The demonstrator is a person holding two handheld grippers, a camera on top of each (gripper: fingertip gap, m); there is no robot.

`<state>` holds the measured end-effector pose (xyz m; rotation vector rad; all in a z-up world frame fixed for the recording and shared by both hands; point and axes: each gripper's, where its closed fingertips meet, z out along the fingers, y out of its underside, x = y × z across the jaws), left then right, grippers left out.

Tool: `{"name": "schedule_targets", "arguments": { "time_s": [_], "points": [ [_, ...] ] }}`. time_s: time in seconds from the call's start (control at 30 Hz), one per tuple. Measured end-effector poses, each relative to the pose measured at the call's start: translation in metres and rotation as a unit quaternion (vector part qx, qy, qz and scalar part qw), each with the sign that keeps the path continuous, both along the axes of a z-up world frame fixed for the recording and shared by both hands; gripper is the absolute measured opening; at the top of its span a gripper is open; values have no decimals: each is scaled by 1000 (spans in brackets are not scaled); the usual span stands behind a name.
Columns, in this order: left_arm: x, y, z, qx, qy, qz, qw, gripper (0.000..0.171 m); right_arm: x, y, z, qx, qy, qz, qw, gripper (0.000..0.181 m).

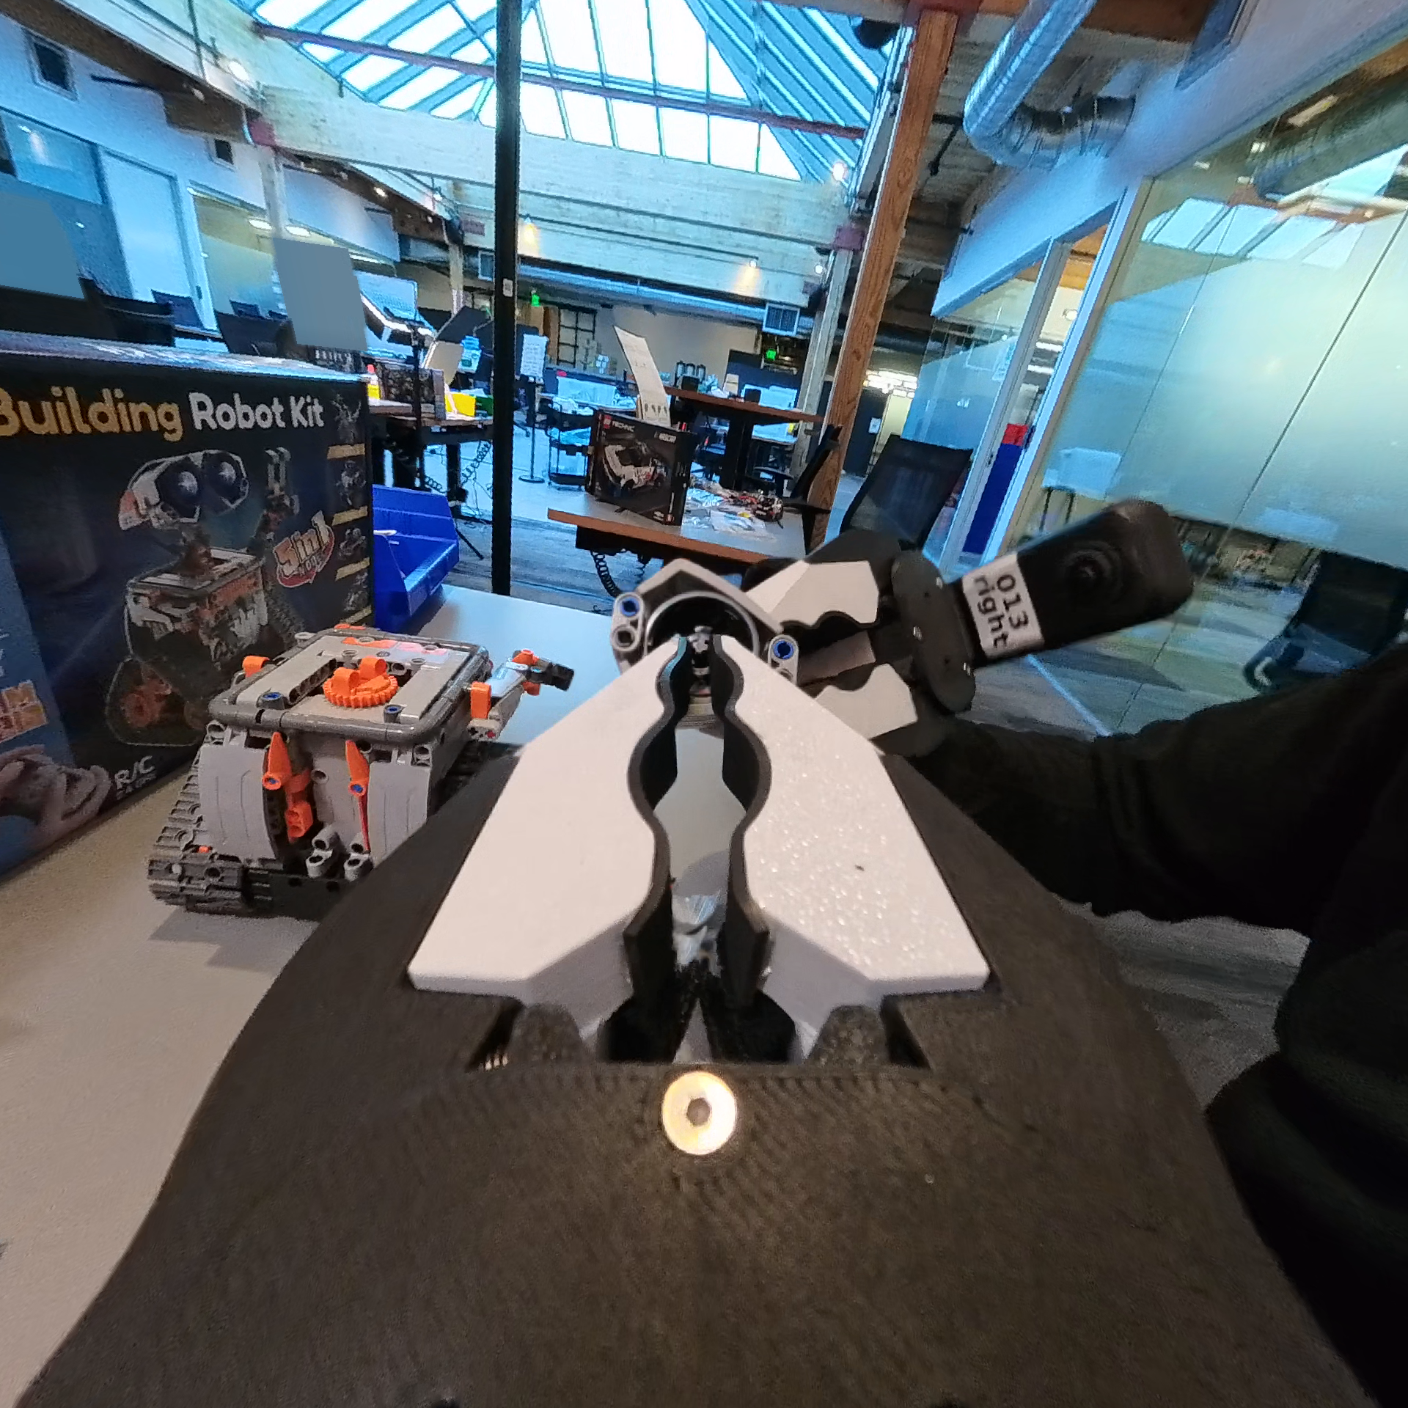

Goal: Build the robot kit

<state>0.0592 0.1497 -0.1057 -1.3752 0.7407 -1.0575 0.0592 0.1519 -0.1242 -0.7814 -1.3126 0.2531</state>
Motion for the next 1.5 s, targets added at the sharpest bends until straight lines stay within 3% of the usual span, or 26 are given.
{"name": "schedule_targets", "arguments": {
  "time_s": [0.27,0.6,0.8,1.07,1.5],
  "points": [
    [-21,-21,-11,96,101,38,990,2,-18,-24,-6,-59,-33,69,995,14],
    [-68,-16,13,134,100,91,982,1,-65,-18,18,-133,-61,128,981,14],
    [-95,-9,7,133,115,123,977,1,-92,-11,12,-168,-63,167,970,14],
    [-97,-7,-13,139,142,132,971,0,-92,-11,-7,-216,-59,187,957,14],
    [-92,-6,-29,122,144,114,975,0,-84,-7,-21,-209,-84,179,958,14]
  ]
}}
